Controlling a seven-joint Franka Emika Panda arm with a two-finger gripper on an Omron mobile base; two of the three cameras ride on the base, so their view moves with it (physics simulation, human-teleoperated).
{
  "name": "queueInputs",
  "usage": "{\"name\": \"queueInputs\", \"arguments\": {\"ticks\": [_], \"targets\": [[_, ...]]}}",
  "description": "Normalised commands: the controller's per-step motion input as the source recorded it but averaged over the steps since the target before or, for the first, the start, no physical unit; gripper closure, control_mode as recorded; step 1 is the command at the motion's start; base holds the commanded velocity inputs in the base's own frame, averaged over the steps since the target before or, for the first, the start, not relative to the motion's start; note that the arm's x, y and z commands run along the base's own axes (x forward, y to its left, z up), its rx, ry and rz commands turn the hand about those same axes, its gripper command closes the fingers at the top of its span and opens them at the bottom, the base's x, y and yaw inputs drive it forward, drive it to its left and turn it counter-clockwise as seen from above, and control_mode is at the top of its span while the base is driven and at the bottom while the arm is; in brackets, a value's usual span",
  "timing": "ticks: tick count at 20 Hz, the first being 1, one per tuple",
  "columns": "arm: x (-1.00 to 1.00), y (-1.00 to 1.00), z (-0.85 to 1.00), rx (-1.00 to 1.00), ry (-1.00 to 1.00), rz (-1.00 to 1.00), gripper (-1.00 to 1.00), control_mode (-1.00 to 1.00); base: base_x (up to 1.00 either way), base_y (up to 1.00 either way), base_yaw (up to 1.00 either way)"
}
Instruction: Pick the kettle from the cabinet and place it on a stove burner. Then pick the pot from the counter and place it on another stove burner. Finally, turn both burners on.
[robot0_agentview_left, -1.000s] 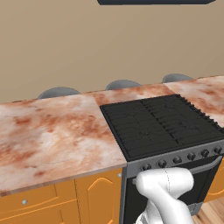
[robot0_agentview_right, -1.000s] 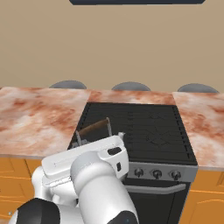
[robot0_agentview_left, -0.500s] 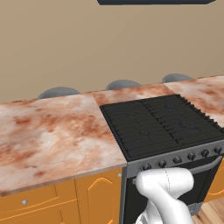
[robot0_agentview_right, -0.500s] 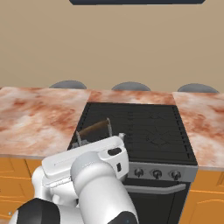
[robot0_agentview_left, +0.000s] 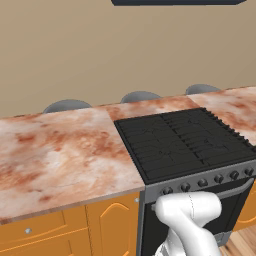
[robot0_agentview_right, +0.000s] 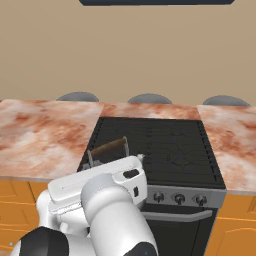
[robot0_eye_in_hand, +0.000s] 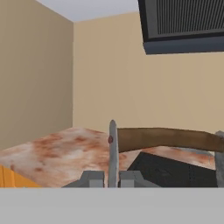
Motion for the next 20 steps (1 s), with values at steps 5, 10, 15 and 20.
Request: {"name": "queueInputs", "arguments": {"ticks": [5,10,15,20], "targets": [[0.00,0.00,0.00,0.00,0.00,0.00,1.00,-1.00,0.00,0.00,0.00],[0.00,0.00,0.00,0.00,0.00,0.00,1.00,-1.00,0.00,0.00,0.00],[0.06,0.00,0.00,0.00,0.00,0.00,1.00,-1.00,0.00,0.00,0.00],[0.33,0.00,0.00,0.00,0.00,0.00,1.00,-1.00,0.00,0.00,0.00]]}}
